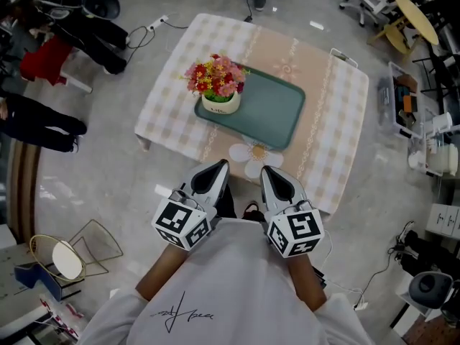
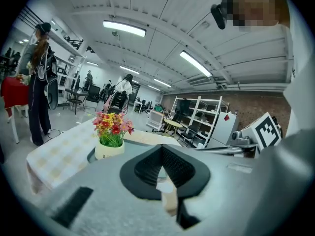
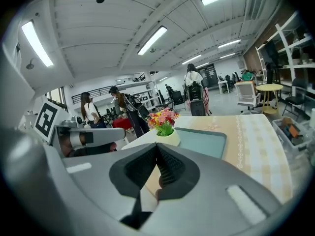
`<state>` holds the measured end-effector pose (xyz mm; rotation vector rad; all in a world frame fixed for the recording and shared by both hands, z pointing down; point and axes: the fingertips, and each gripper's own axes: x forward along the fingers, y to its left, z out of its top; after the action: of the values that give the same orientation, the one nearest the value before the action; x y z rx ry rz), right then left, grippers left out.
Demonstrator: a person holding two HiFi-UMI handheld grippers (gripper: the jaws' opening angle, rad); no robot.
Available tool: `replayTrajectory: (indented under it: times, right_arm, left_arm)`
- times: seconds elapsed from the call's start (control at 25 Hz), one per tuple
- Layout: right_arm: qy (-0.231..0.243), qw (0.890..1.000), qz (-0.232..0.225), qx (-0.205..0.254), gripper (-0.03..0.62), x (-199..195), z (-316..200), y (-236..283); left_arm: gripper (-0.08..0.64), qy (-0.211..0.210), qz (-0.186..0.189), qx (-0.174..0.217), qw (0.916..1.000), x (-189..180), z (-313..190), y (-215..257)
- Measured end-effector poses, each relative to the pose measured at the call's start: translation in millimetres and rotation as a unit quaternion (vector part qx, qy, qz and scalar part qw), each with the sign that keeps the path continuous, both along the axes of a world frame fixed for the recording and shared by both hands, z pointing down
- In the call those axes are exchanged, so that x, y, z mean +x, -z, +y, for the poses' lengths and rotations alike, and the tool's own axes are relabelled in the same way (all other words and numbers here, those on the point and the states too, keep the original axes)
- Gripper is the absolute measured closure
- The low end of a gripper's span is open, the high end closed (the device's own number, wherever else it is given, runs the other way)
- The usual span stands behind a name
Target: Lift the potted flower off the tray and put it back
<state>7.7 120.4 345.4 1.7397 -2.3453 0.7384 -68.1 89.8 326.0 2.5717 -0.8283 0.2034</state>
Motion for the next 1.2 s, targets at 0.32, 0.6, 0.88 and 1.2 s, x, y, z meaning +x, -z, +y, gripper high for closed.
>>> replayTrajectory:
  times: [0.32, 0.6, 0.88, 1.2]
  right_arm:
    - [-0.012, 1.000, 0.000, -0.002, 0.584, -16, -61, 5]
    - [-0.023, 1.000, 0.004, -0.001, 0.584, -38, -105, 9]
    - [-0.048, 0.999, 0.010, -0.006, 0.584, -59, -139, 7]
    - [-0.074, 0.997, 0.024, -0.016, 0.584, -75, -170, 0]
  left_arm:
    - [0.557, -0.026, -0.015, 0.012, 0.9995, -10, -61, 6]
    - [0.557, -0.040, -0.011, 0.006, 0.9991, -30, -105, 7]
    - [0.557, -0.071, -0.010, 0.006, 0.9974, -46, -140, 2]
    - [0.557, -0.123, -0.008, -0.009, 0.9923, -50, -165, -12]
